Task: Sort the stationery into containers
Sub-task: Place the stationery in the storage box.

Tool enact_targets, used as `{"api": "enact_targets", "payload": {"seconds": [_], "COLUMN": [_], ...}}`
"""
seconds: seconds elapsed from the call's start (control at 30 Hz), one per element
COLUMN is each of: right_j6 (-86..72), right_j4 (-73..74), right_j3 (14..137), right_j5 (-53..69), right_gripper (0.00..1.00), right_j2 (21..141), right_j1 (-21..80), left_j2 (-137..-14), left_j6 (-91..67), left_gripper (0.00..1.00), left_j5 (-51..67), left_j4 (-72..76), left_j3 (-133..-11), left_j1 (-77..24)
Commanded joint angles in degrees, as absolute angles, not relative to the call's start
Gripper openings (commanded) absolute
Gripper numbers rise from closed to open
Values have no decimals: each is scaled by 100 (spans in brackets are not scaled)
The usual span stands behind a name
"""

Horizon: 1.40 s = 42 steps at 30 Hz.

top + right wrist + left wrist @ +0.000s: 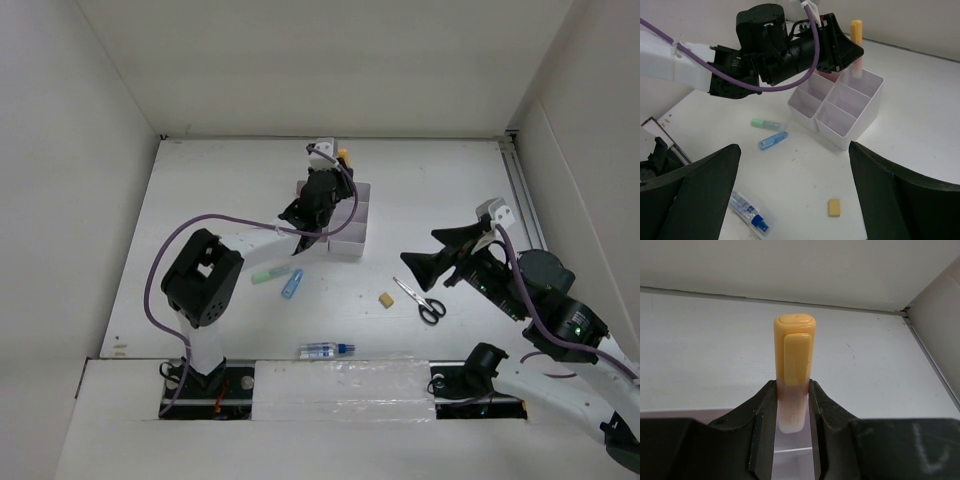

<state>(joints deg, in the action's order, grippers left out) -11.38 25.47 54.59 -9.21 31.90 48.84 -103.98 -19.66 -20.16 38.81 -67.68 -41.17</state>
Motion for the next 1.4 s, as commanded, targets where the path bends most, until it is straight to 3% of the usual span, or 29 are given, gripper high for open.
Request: {"api": "enact_targets", "payload": {"seconds": [0.0,0.57,0.73,0.9,1.13,1.27,1.33,1.37], "right_j6": [-1063,-853,-800,-800,-800,-800,-800,-800], "right_j4": [2435,2268,2268,2163,2162,2162,2162,2162], "right_j3": [5484,5379,5379,5274,5273,5273,5273,5221], "right_j5": [-870,-765,-765,-817,-817,-817,-817,-756], "right_gripper": [95,96,97,97,97,97,97,97], "right_j2": [3129,3129,3076,3015,2909,2909,2856,2856], "right_j1": [4922,4922,4922,4922,4922,4922,4922,4922], "left_j2": [-10380,-10600,-10652,-10582,-10109,-9344,-8863,-8694], "left_j6": [-1934,-1881,-1828,-1696,-1644,-1967,-2457,-2565], "left_gripper": [0,2,24,57,63,83,99,99], "left_j5": [-2021,-2074,-2180,-2354,-2723,-3619,-3997,-4330], "left_j4": [4377,4711,4772,4983,5212,4748,3873,3537], "left_j3": [-6943,-6759,-6654,-6486,-6056,-5871,-5923,-5976], "left_j1": [-4148,-4201,-4254,-4420,-4631,-4895,-4948,-4948]}}
